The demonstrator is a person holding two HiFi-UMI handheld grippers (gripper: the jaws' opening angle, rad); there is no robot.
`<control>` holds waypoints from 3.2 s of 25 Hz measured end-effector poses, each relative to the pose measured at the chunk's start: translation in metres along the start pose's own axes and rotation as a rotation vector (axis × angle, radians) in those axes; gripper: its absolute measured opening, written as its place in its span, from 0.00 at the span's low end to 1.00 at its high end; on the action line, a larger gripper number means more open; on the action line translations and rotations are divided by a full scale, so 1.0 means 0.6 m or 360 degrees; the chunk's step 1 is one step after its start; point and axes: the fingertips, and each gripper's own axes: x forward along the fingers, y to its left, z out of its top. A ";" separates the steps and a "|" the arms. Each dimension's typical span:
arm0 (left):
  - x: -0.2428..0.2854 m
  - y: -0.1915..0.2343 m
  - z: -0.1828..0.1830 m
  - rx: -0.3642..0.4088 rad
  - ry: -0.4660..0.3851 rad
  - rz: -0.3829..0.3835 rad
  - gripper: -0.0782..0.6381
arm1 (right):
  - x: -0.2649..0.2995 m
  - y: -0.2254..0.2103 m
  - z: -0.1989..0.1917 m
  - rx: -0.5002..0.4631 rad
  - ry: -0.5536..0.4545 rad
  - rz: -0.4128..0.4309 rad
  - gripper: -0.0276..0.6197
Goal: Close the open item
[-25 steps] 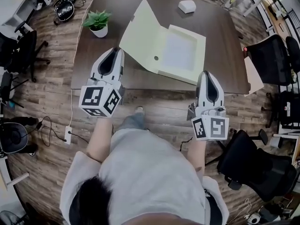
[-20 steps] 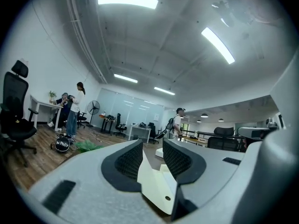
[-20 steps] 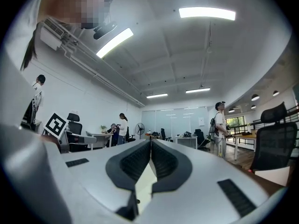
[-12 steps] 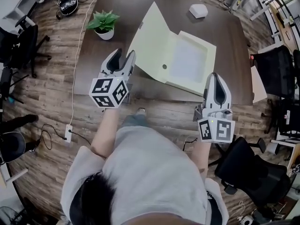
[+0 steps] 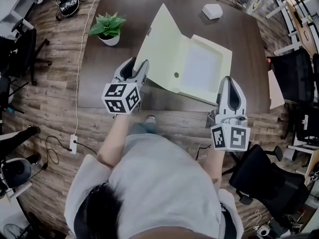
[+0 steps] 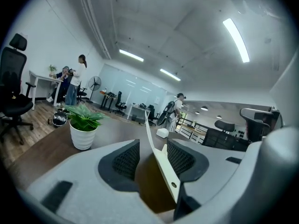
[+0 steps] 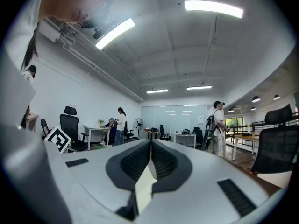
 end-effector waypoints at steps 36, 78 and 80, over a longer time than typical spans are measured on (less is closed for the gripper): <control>0.073 -0.288 0.032 0.0166 0.0005 -0.0274 0.12 | -0.025 -0.206 -0.026 0.0084 0.0023 0.0007 0.06; 0.226 -0.563 -0.335 0.0903 0.0838 -0.0467 0.13 | -0.120 -0.393 -0.095 0.0157 0.0114 -0.0001 0.06; 0.228 -0.564 -0.344 0.0972 0.0874 -0.0461 0.13 | -0.121 -0.397 -0.095 0.0159 0.0113 -0.0001 0.06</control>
